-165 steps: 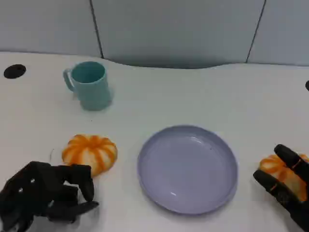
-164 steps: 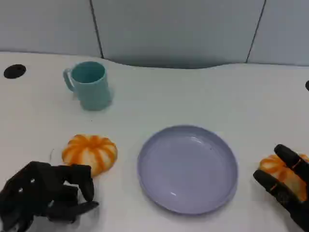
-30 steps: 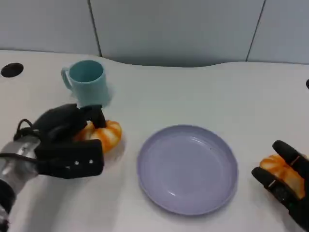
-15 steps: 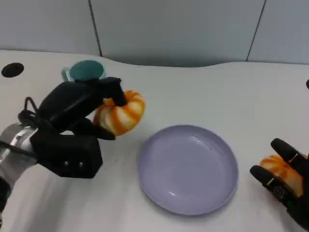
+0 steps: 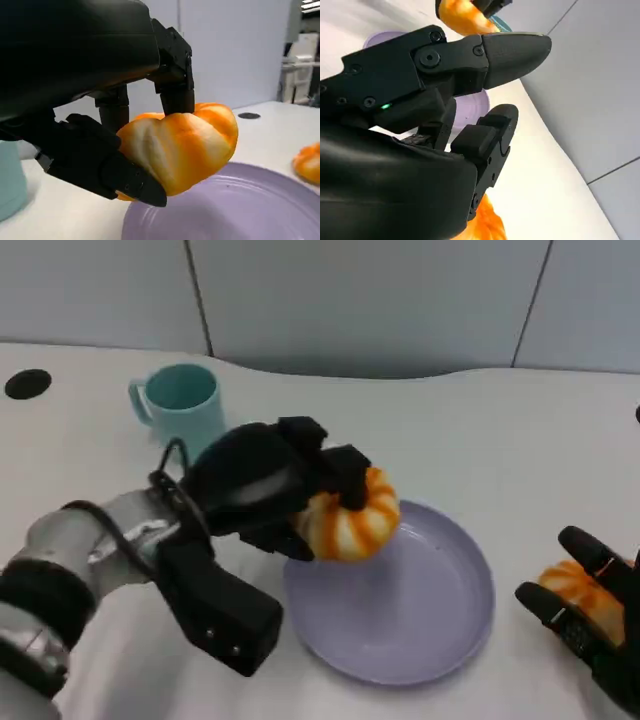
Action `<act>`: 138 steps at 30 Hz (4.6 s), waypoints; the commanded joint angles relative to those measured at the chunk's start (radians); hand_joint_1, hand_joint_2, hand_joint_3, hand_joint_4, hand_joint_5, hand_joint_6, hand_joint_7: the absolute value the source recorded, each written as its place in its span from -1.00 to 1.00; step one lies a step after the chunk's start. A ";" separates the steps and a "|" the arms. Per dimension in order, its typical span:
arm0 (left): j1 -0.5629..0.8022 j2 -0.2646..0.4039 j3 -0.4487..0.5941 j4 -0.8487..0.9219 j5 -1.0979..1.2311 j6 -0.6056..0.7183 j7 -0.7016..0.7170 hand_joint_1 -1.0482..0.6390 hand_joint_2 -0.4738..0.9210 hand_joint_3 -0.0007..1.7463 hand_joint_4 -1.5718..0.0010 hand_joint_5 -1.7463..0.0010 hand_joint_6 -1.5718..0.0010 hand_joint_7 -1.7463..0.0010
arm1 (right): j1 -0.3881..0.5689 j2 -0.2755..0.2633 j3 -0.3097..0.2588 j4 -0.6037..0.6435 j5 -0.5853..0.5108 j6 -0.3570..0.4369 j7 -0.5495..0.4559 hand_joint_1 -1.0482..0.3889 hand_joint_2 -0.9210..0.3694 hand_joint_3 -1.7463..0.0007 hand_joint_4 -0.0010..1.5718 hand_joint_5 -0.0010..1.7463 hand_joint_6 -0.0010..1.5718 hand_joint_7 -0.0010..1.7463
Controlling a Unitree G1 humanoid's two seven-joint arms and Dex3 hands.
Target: Grasp the bread from the table and place it into the plate.
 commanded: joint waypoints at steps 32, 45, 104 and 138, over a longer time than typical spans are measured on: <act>-0.203 -0.118 -0.119 0.265 -0.081 -0.159 -0.387 -0.23 1.00 -0.96 0.90 -0.82 0.88 -0.75 | 0.012 -0.001 0.007 -0.042 -0.007 -0.003 -0.034 -0.04 -1.00 0.63 -0.44 -0.05 -0.01 -0.97; -0.209 -0.068 -0.041 0.185 -0.231 -0.274 -0.608 -0.51 0.99 -1.00 1.00 0.02 0.52 0.65 | 0.011 -0.001 0.006 -0.033 -0.011 -0.011 -0.022 -0.03 -1.00 0.61 -0.38 -0.02 -0.01 -0.97; 0.747 0.079 0.599 -0.531 -1.075 0.830 -0.983 -0.42 1.00 -0.97 0.68 -0.91 0.56 -0.44 | -0.002 -0.012 -0.015 0.013 -0.025 -0.023 0.004 -0.05 -1.00 0.65 -0.38 -0.06 0.00 -0.97; 0.810 0.092 0.535 -0.647 -0.871 0.936 -0.856 -0.26 0.86 -0.88 -0.06 -1.00 0.15 -1.00 | -0.009 -0.020 -0.020 0.021 -0.027 -0.022 0.024 -0.03 -1.00 0.66 -0.38 -0.04 0.03 -0.96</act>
